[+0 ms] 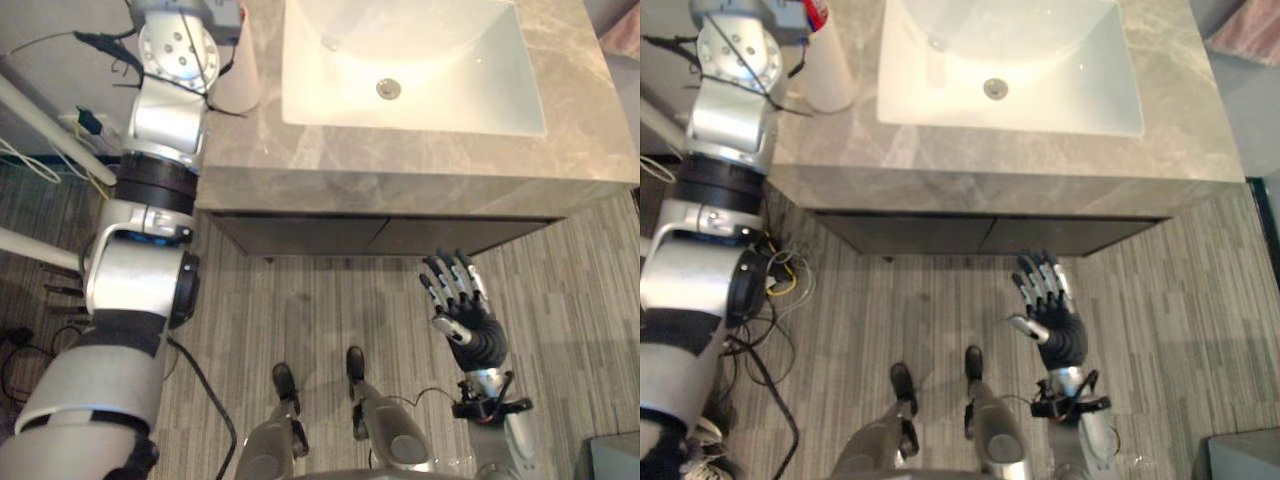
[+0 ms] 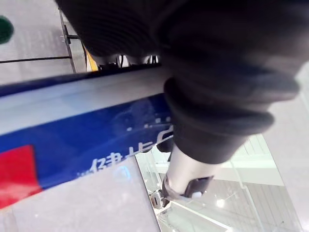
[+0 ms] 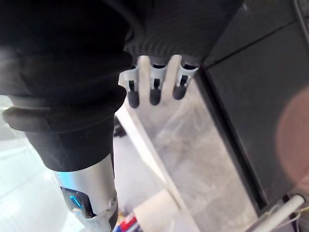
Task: Organize washtable
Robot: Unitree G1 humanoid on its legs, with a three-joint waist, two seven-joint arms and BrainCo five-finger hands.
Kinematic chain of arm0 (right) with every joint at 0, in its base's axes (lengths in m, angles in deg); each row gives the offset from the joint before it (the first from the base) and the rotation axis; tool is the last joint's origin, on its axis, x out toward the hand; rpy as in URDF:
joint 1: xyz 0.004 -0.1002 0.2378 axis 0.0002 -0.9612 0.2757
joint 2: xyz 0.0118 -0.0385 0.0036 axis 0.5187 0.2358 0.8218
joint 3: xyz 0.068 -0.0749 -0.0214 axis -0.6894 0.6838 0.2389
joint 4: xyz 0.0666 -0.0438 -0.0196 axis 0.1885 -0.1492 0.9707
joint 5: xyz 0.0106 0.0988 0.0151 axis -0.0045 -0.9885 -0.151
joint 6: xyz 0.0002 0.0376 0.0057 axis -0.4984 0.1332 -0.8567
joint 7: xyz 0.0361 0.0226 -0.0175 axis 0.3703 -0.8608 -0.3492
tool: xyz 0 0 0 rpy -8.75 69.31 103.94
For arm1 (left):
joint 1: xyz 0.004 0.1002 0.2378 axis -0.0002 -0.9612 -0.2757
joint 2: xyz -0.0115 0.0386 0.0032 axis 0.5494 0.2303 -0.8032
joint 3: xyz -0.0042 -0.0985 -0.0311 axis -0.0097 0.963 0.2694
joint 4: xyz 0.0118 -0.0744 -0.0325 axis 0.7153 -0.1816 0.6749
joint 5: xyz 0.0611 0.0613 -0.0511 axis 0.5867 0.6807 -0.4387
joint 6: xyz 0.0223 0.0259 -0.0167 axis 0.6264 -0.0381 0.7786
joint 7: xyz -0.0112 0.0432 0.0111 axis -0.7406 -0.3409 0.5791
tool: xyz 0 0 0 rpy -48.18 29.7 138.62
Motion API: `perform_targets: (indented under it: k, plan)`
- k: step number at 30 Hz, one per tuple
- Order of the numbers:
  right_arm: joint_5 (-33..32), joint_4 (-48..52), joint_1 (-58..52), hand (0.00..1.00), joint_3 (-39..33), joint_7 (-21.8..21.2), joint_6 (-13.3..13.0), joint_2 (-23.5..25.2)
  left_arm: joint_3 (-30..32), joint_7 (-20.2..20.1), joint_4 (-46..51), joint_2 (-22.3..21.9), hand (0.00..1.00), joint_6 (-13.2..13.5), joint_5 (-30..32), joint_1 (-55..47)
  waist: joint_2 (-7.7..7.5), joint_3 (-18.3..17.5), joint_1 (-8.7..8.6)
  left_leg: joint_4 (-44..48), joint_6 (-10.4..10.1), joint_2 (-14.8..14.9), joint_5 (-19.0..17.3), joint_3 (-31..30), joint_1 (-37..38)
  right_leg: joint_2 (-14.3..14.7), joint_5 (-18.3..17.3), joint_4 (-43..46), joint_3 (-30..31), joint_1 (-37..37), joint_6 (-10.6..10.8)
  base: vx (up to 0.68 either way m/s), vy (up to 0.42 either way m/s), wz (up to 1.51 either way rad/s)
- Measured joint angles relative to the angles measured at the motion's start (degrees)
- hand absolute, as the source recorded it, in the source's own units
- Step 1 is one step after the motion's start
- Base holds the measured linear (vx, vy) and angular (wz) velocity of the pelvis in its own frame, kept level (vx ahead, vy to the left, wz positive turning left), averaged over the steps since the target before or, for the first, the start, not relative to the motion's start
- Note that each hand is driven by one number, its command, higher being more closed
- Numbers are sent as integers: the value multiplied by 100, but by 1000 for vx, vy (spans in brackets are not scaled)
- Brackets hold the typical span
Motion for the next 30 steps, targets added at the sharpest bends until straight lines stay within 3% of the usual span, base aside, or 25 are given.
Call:
perform_targets:
  k: [13, 14, 30]
  plan:
    - [-9, -1, -179, 0, 3, -118, 3, 0, 7, -104, -58, 0, 100, 1, 1, -73, 70, 139, 10, 3, 1, 1, 1, -6, -11, -2, 1, 3, -11, -9, 1, 5, 1, 0]
    - [-10, -1, -181, 0, 3, -123, 6, 0, 14, -137, -59, 0, 0, 3, 0, -93, 75, 142, 10, 4, 1, 2, 1, -6, -11, -2, 1, 3, -12, -9, 1, 0, 0, 0]
    - [-72, -1, -301, 0, -30, -227, 64, -1, 36, -481, -58, -1, 0, 141, -220, -264, 137, 164, 31, 2, 2, -6, 7, -53, 78, -15, 0, 5, -97, 104, 0, 0, 0, 0]
